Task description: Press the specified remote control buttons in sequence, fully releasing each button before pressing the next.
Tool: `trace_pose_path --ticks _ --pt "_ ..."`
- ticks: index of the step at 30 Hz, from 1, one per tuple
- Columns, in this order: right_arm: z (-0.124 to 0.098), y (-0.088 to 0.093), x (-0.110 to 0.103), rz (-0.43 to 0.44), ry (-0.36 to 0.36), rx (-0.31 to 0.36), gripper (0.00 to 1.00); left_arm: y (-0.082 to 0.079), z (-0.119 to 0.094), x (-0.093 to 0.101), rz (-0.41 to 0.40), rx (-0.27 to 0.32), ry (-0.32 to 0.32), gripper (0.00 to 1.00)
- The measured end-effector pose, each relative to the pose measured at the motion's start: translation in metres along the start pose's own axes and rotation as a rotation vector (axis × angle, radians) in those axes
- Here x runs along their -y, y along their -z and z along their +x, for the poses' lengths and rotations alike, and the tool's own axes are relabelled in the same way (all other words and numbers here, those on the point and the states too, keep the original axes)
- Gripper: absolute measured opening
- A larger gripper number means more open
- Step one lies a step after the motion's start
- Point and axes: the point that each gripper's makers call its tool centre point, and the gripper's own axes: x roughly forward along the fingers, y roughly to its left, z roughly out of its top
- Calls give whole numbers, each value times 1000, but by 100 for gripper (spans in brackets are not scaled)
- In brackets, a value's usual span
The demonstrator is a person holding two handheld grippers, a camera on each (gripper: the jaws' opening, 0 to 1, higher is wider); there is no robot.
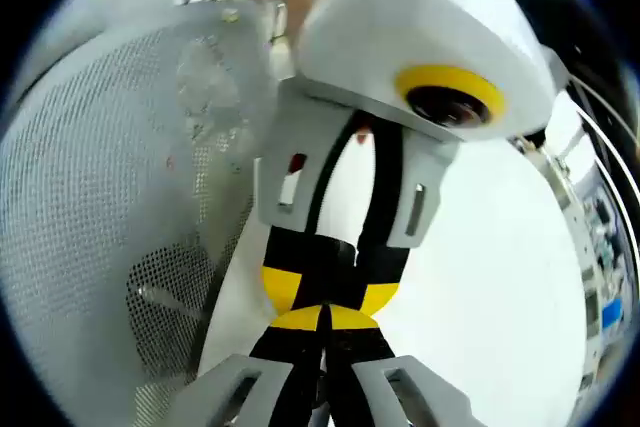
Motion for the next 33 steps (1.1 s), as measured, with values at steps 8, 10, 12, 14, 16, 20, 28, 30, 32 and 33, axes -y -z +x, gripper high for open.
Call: trace_pose_path --ticks 8,10,12,14,16,20,28,30,32,33 --pt "-1 0 3 236 55 72 0 1 0 0 5 -1 2 25" --pt "-2 1 4 281 61 73 0 1 0 -1 5 0 4 25" --pt "-2 1 4 275 61 73 0 2 0 -1 1 7 1 25" --pt "-4 4 3 277 63 62 0 2 0 -1 -1 15 -3 25" --pt "-6 5 3 288 60 57 1 1 0 -1 -3 19 -3 25" --pt "-8 10 -1 315 55 48 16 1 0 -1 2 20 4 25" --pt "-11 16 -1 342 25 33 23 1 -1 -1 -5 44 1 25" --pt "-12 26 -5 281 11 -16 21 1 -1 -1 -5 47 1 25" --pt "-12 27 -5 287 12 -8 24 0 -1 -1 -4 47 2 25" --pt "-12 28 -6 292 7 -9 25 0 0 -1 -3 45 2 25"
